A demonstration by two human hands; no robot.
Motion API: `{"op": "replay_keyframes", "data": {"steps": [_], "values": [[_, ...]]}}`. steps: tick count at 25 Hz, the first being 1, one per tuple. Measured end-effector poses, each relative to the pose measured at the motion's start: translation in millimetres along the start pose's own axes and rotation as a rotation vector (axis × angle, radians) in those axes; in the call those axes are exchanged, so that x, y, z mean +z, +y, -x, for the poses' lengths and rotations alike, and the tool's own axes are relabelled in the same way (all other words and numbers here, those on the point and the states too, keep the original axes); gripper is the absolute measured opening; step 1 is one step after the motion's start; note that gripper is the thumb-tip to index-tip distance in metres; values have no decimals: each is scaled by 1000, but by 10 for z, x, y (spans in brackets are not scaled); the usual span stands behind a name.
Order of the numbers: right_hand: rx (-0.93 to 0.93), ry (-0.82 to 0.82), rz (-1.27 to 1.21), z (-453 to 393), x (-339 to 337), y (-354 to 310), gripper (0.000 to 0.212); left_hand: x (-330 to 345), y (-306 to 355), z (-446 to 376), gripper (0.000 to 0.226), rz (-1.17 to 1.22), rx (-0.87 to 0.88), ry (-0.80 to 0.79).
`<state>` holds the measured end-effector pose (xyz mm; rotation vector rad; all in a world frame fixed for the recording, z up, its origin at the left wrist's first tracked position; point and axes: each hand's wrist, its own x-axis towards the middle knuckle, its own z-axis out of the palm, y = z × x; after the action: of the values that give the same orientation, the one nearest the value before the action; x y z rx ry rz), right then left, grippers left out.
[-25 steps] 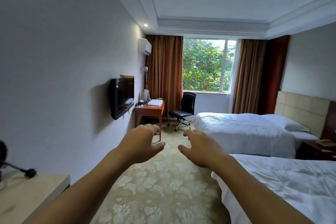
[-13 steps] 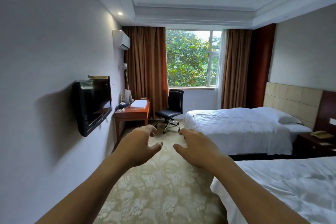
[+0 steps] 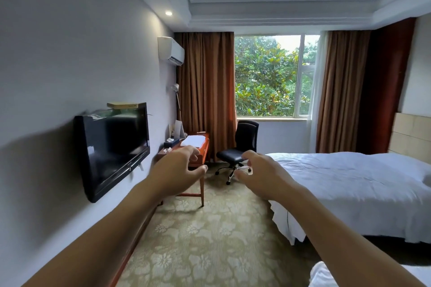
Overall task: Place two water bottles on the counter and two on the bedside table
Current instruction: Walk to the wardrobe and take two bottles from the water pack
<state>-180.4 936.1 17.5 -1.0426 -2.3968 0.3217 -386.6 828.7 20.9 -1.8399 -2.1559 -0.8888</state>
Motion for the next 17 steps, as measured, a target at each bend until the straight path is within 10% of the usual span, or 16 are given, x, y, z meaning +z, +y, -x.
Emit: {"op": "replay_keyframes", "data": {"steps": [17], "values": [[-207, -54, 23, -4511, 1456, 394, 55, 1121, -2672, -3445, 54, -47, -139, 145]]}}
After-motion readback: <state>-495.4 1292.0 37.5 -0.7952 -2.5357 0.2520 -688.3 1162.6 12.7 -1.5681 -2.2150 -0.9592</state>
